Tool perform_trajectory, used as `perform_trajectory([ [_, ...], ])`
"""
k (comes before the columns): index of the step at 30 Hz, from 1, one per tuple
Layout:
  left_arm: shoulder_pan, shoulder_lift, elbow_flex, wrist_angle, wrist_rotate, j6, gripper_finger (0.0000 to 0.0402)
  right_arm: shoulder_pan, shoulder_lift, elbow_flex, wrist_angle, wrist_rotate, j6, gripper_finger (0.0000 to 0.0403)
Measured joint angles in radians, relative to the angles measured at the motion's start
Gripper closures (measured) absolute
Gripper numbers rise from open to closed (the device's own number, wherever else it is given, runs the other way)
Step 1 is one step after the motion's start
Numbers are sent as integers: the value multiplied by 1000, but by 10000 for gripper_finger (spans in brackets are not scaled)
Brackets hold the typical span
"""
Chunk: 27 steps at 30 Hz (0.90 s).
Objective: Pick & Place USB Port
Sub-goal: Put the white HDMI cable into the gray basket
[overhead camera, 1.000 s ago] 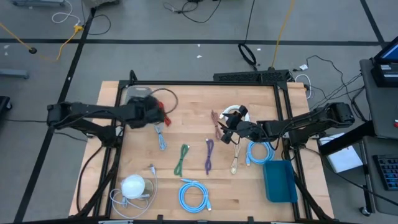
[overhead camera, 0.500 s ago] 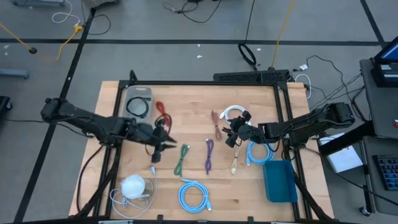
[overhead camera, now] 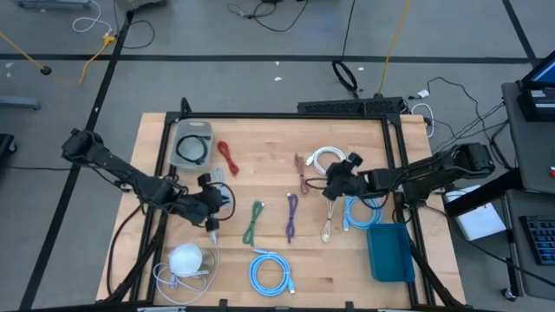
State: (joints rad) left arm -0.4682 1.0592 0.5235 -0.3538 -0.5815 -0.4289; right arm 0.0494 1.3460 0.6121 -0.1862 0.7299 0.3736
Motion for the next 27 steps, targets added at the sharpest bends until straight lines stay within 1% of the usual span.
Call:
perform_trajectory([
  [2, -7, 0, -26, 23, -25, -2, 371, -19, 0, 16, -53, 2, 23, 209],
  [6, -15, 0, -46, 29, -49, -24, 376, -55, 0, 18, -55, -10, -14, 209],
  [10, -16, -7, -47, 30, -70, -10, 376, -103, 0, 18, -63, -121, -42, 209],
  [12, -15, -23, -47, 37, -112, 13, 376, -119, 0, 18, -74, -158, -53, 209],
  [14, -7, -53, -47, 69, -175, 54, 376, -130, 0, 18, -84, -175, -68, 209],
  [17, 34, -128, -46, 167, -239, 124, 375, -140, 0, 18, -81, -201, -79, 209],
  [19, 72, -191, -46, 199, -228, 165, 375, -142, 0, 18, -80, -213, -83, 209],
  [21, 113, -255, -46, 229, -187, 202, 374, -142, 7, 18, -73, -217, -98, 209],
  [23, 149, -318, -46, 240, -146, 231, 367, -142, 24, 18, -60, -255, -122, 209],
  [25, 175, -363, -46, 265, -123, 241, 347, -137, 45, 18, -52, -283, -157, 209],
  [27, 194, -402, -45, 262, -90, 256, 318, -126, 77, 19, -33, -319, -211, 208],
])
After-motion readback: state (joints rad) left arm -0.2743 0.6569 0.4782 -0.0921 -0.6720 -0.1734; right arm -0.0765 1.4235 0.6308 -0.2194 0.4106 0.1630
